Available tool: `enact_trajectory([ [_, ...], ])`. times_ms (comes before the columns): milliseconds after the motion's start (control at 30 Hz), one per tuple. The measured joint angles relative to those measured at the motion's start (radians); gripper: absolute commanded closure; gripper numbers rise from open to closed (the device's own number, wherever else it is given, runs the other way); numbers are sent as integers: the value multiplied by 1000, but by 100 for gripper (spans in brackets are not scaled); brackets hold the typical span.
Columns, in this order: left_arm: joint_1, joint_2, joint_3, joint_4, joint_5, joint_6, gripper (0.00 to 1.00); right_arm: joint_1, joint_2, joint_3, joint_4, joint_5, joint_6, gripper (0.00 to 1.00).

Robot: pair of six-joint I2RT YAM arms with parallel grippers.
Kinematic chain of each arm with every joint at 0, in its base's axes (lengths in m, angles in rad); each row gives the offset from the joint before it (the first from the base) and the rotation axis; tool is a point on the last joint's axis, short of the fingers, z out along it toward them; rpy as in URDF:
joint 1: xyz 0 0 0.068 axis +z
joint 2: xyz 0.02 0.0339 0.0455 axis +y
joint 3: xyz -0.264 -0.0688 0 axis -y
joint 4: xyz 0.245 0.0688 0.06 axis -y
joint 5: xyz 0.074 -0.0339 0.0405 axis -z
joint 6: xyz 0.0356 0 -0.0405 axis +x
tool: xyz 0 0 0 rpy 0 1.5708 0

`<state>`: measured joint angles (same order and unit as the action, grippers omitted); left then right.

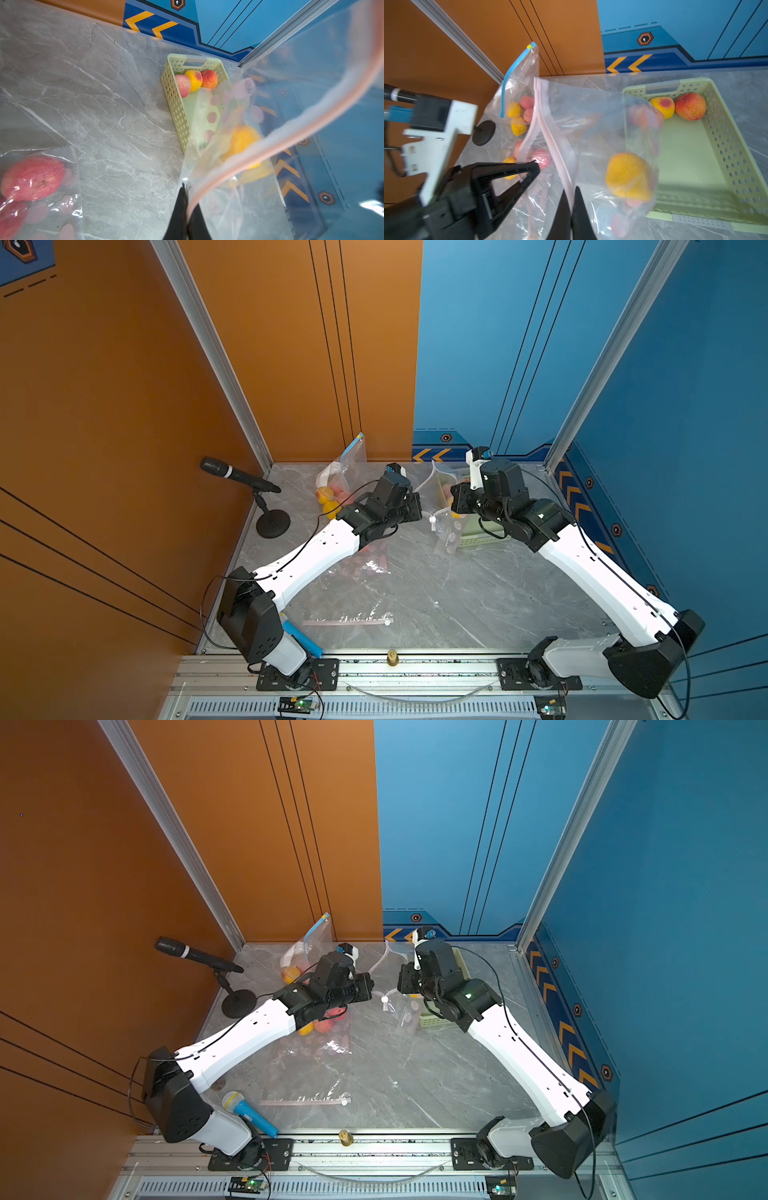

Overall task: Place the peach in a zip-top bag and seal the zipper
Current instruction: Adjust the zipper food storage bag at the center of the board.

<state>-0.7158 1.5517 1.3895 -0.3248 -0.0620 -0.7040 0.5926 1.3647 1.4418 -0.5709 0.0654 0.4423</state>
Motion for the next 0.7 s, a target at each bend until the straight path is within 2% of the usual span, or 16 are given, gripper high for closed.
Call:
enact_trajectory([
  [100, -21, -21, 13, -10, -37, 16, 100, -6, 47, -3, -14, -1, 0, 100],
  [267, -73, -141, 13, -31, -189, 72, 100, -25, 60, -8, -23, -1, 0, 100],
  [400, -65, -173, 31, -29, -216, 80, 100, -52, 61, -9, -20, -44, 4, 99],
  [500, -50, -137, 27, -31, -215, 79, 100, -56, 62, -9, -6, -94, 8, 80],
  [600, -25, -103, 1, -32, -204, 75, 100, -67, 72, -9, 17, -162, 9, 54],
  [700, 8, -77, -15, -34, -188, 67, 100, -96, 84, -9, 34, -243, 5, 44],
])
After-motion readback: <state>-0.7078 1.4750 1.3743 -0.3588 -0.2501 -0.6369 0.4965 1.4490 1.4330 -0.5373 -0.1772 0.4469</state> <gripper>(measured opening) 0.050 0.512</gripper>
